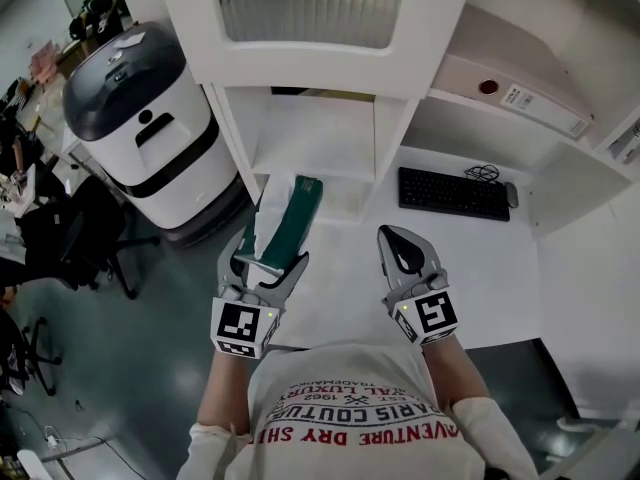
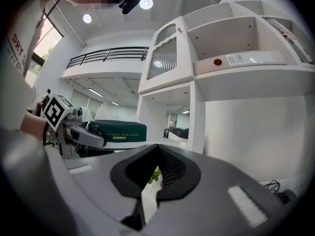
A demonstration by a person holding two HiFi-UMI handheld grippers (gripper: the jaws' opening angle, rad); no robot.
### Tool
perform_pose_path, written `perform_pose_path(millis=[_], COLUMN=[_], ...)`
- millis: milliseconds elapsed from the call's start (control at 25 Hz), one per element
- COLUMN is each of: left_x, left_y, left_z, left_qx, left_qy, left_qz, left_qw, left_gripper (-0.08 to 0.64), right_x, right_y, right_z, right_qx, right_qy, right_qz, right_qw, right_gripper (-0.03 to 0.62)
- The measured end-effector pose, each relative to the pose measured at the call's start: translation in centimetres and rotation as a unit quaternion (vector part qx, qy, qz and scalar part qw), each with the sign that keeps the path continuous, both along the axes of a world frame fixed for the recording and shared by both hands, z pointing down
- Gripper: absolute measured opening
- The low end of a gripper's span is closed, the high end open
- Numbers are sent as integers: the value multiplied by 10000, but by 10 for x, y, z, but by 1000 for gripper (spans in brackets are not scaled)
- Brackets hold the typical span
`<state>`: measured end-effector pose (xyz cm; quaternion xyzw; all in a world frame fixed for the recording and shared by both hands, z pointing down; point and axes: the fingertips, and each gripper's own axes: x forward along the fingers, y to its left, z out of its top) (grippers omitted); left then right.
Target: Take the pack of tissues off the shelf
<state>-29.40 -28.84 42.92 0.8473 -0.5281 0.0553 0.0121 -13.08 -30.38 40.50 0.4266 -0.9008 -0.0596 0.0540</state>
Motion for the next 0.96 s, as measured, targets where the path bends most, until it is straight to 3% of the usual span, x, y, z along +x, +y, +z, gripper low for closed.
perform_pose_path(millis=[960], left_x=[11], left_y=[-16], left_z=[-7], left_qx=[99], left_qy=[-97], left_qz=[114], left_qw=[9998], left_gripper=[434], right_x=[1], right_y=[-10], right_z=[5], right_qx=[1], right_qy=[149], right_qz=[5], right_qw=[9999], right_gripper=[0])
